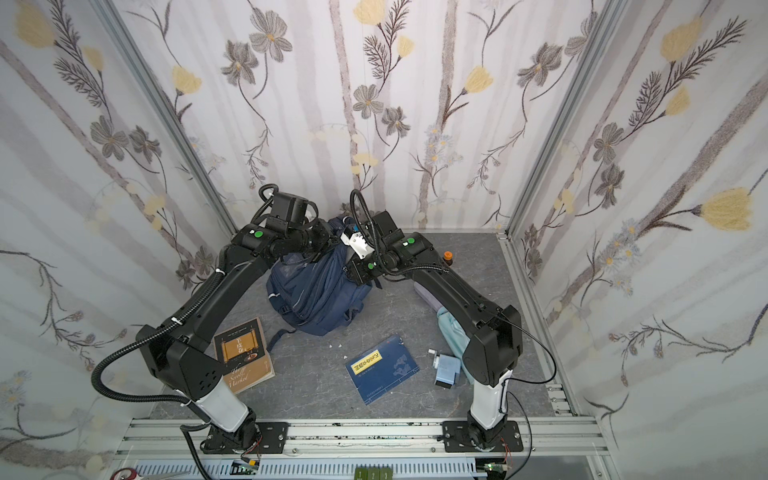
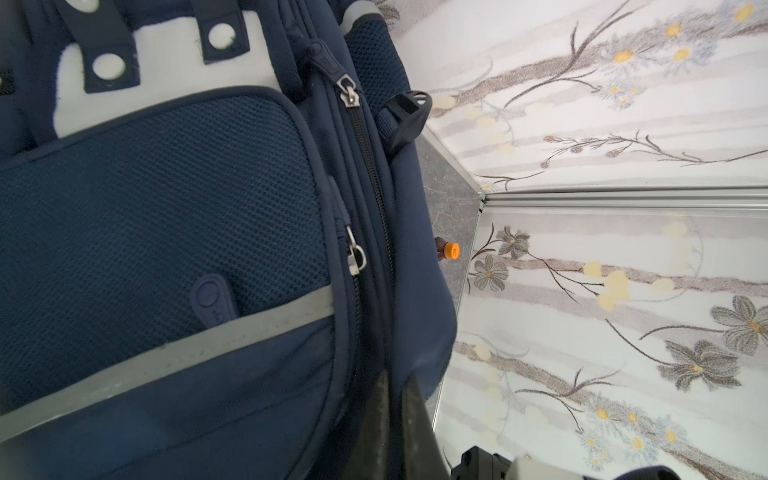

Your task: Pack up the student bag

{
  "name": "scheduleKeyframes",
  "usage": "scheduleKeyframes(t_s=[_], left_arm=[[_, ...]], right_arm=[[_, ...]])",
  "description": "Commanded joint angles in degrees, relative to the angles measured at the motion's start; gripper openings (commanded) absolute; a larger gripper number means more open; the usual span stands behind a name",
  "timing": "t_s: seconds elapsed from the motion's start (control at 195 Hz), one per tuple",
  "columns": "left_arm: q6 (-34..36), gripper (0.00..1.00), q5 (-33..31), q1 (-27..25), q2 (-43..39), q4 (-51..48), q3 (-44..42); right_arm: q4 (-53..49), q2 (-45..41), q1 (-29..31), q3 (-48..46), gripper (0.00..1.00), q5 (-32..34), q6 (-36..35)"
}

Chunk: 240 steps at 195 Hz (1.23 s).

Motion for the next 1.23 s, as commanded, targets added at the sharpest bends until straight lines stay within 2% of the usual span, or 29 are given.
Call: scheduleKeyframes(t_s=[0.0,0.189,0.287,0.435,0.507,0.548,0.574,0.604,0.645,0.737,0.855,0.958,1.224], left_arm=[[-3.5,0.00,-3.1,0.1,-0.8,10.9,0.0],[-3.7,0.00,-7.8,-0.3,1.1,10.4,1.6],[-3.9,0.00,-9.4,-0.5,1.8,10.0,2.8],[-3.4,0.00,-8.8,-0.8,1.5,10.4,3.4],[0.0,0.00,-7.7,-0.7,0.4,10.5,2.9],[3.0,0.29,-6.7,-0.6,-0.3,9.4,2.7],[5.0,0.43,-6.5,-0.5,-0.6,7.7,2.9],[7.5,0.53,-6.4,-0.4,-1.2,5.6,2.9],[11.4,0.59,-5.3,0.0,-2.0,3.3,2.7],[19.5,0.65,-2.9,0.9,-3.9,-1.5,0.7],[29.5,0.67,0.4,1.4,-4.7,-7.5,-2.1],[35.2,0.67,1.7,1.3,-4.4,-10.6,-5.7],[42.9,0.65,0.8,1.1,-5.3,-3.2,-14.1]], right_arm=[[-1.6,-0.7,0.5,2.0,0.00,-4.7,1.8],[0.2,-2.1,1.9,2.4,0.00,-8.4,4.3],[0.3,-1.5,1.6,0.6,0.00,-7.9,4.1],[0.5,0.3,-0.4,-1.9,0.00,-6.0,3.5],[1.7,0.3,-1.4,-1.9,0.00,-5.6,3.3],[2.7,0.1,-2.2,-1.7,0.00,-5.5,3.5],[3.4,0.0,-2.7,-1.5,0.00,-5.5,3.6],[4.0,-0.1,-3.2,-1.3,0.00,-5.6,3.8],[4.7,-0.1,-3.9,-1.0,0.00,-5.6,3.8],[5.2,0.3,-5.2,-0.6,0.00,-5.9,2.6],[4.6,0.5,-6.0,-0.8,0.00,-6.3,-0.9],[3.6,0.5,-6.2,-1.2,0.00,-6.0,-4.3],[2.3,0.9,-6.3,-2.2,0.00,-5.9,-7.0]])
